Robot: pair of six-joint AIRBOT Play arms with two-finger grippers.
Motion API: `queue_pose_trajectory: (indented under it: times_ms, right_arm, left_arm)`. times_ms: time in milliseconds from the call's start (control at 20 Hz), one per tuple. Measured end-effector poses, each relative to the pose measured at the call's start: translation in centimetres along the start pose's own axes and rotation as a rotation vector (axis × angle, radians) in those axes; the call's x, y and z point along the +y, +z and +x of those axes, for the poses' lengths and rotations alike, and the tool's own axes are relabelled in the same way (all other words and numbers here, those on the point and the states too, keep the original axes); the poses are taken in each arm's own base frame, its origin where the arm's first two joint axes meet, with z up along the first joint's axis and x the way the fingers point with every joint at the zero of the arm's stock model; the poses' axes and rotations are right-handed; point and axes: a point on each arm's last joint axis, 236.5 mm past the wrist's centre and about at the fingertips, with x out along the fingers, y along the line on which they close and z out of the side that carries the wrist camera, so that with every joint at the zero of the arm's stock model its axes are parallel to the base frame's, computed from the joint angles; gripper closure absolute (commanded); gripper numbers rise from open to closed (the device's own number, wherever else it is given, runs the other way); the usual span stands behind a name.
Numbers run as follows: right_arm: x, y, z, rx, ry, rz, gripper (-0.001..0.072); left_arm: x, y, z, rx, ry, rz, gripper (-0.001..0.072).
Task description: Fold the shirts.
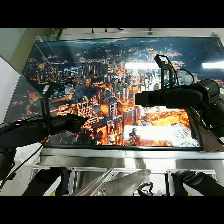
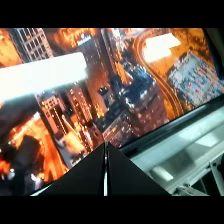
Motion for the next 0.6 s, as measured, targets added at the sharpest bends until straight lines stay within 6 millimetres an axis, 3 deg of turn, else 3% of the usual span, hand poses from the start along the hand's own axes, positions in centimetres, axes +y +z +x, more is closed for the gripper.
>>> queue_pose_trajectory:
  times_ms: [200, 250, 300, 350, 400, 600]
  right_arm:
    - [0.0, 0.0, 0.0, 0.001, -0.001, 0.0, 0.0693]
    - [0.0, 0.0, 0.0, 0.001, 0.0, 0.0, 0.0693]
    - [0.0, 0.0, 0.0, 0.001, 0.0, 0.0, 0.0693]
    - [0.0, 0.0, 0.0, 0.001, 0.0, 0.0, 0.0693]
    - [0.0, 0.0, 0.0, 0.001, 0.0, 0.0, 0.0693]
    - [0.0, 0.0, 0.0, 0.001, 0.0, 0.0, 0.0693]
  left_arm:
    - [1.5, 1.1, -2.6, -0.091, 0.056, -0.021, 0.0693]
    - [2.5, 1.0, -3.4, -0.101, 0.099, -0.024, 0.0692]
    - [4.0, 0.5, -4.2, -0.097, 0.157, -0.029, 0.0644]
    - [6.0, -0.2, -5.2, -0.087, 0.242, -0.049, 0.028]
    - [8.3, -1.1, -6.5, -0.072, 0.339, -0.078, 0.0017]
    - [17.9, -5.2, -13.8, -0.039, 0.781, -0.314, 0.0001]
